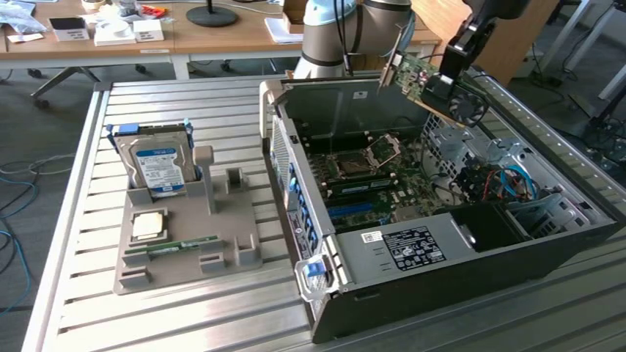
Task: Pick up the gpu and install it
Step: 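Insert the gpu into the slot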
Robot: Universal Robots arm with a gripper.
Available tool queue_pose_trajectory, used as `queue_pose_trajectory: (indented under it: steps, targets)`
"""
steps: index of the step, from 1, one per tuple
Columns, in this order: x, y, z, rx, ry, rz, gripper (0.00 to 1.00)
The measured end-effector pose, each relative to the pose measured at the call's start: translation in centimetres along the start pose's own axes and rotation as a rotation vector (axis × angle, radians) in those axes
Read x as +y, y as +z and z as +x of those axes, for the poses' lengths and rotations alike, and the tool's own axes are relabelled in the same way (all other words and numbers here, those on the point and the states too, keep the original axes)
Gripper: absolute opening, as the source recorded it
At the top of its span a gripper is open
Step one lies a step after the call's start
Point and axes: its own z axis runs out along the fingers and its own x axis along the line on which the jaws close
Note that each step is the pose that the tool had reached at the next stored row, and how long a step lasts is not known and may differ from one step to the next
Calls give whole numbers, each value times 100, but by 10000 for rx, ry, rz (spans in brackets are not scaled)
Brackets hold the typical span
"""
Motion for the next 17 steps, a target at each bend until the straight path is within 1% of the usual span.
queue_pose_trajectory:
  steps: [10,17]
  targets:
    - [5,0,-3,66,-760,16,27]
    - [8,1,-6,112,-1432,14,27]
